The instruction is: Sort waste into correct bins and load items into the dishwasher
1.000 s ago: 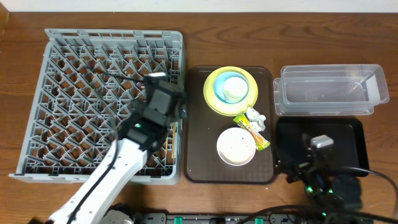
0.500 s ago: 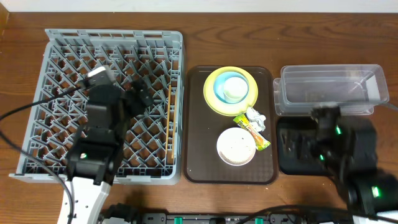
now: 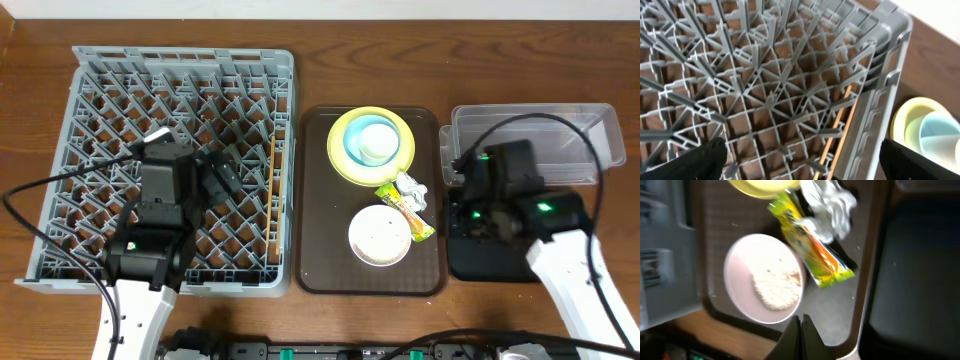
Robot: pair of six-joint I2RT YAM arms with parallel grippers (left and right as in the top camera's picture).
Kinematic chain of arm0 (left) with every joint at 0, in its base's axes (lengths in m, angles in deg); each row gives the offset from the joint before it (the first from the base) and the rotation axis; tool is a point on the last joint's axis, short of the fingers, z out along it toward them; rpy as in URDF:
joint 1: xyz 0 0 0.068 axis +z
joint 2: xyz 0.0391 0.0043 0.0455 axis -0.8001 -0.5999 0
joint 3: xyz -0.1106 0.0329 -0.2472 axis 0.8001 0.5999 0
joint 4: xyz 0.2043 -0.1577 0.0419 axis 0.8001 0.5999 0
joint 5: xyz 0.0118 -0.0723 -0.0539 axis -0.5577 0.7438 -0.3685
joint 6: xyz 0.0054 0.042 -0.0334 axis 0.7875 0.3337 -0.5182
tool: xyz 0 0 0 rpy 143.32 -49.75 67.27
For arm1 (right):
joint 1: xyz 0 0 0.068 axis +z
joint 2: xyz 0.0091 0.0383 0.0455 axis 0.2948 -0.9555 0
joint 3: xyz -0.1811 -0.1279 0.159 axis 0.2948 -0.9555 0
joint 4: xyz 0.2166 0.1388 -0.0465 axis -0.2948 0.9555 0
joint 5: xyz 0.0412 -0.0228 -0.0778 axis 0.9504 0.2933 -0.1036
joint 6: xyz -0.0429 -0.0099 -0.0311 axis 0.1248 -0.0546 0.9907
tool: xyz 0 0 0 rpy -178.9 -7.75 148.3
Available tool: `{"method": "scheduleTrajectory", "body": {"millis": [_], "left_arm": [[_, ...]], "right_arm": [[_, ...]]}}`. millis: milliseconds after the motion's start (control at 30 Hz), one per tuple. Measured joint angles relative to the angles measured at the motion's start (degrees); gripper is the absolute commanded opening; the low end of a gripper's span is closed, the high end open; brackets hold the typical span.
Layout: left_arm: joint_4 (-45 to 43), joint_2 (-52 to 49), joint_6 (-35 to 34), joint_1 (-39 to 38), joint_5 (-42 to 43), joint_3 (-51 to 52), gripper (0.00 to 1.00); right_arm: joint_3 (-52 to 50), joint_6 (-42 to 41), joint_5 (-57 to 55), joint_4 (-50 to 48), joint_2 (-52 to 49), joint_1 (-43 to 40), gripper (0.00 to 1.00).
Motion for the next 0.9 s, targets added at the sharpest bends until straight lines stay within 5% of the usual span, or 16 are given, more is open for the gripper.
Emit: {"method": "scheduleTrajectory", "body": {"millis": [500, 900], "left_arm": [[2.8, -1.0, 0.0, 0.0, 0.3, 0.0, 0.98], [2.8, -1.0, 0.0, 0.0, 0.3, 0.0, 0.99]], "right_arm": [[0.0, -21.5, -23.3, -5.4, -19.9, 24.7, 0.01], [3.3, -23.3, -27.9, -5.0, -21.2, 26.1, 0.01]]}}
